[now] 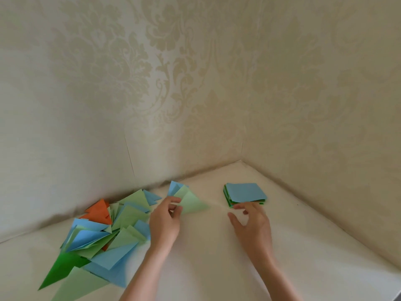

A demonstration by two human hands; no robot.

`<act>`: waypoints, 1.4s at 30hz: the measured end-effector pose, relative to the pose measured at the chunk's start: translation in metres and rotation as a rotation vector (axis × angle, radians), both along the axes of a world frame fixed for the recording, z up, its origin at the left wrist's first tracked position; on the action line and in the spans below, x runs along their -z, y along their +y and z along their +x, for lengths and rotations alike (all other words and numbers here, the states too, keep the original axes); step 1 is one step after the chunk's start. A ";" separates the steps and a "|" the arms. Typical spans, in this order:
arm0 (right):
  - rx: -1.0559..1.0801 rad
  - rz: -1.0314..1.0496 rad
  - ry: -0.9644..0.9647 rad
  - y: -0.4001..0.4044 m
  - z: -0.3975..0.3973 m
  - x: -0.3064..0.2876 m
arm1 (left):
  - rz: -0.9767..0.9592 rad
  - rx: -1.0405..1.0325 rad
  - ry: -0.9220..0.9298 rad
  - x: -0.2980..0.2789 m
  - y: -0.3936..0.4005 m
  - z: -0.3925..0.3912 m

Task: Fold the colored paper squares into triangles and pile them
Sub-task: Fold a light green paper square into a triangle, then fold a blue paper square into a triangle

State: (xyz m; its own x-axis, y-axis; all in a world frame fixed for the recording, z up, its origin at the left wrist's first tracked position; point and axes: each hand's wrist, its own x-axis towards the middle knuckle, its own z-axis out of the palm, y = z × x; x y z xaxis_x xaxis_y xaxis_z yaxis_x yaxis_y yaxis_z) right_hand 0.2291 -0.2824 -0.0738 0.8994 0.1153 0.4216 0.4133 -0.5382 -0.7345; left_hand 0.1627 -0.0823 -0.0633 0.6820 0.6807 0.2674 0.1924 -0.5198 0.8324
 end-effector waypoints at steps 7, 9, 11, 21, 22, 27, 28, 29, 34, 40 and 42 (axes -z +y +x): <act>-0.005 -0.331 -0.087 -0.008 0.051 0.008 | -0.010 -0.015 0.035 0.007 0.026 0.035; 0.014 -0.347 -0.089 -0.009 0.056 0.011 | 0.011 -0.023 0.034 0.010 0.029 0.040; 0.052 -0.346 -0.100 -0.008 0.059 0.012 | 0.066 -0.036 0.054 0.013 0.031 0.044; 0.144 -0.359 -0.170 0.002 0.058 0.004 | 0.270 -0.071 0.078 0.010 0.042 0.048; 0.145 -0.351 -0.166 0.003 0.058 0.003 | 0.283 -0.070 0.053 0.007 0.037 0.047; 0.093 -0.277 -0.180 -0.004 0.051 -0.005 | 0.167 0.039 -0.043 0.006 0.012 0.035; 0.085 -0.248 -0.212 -0.006 0.047 -0.008 | 0.126 0.072 -0.059 0.006 0.006 0.031; 0.080 -0.221 -0.261 -0.009 0.042 -0.010 | 0.090 0.111 -0.071 0.006 -0.001 0.028; -0.030 -0.207 -0.558 -0.013 0.010 -0.021 | 0.062 0.307 -0.209 0.006 -0.033 0.005; -0.209 -0.386 -0.505 -0.011 -0.021 0.008 | 0.233 0.506 -0.143 0.026 -0.035 -0.015; -0.212 -0.397 -0.436 -0.011 -0.023 0.016 | 0.255 0.528 -0.109 0.028 -0.033 -0.014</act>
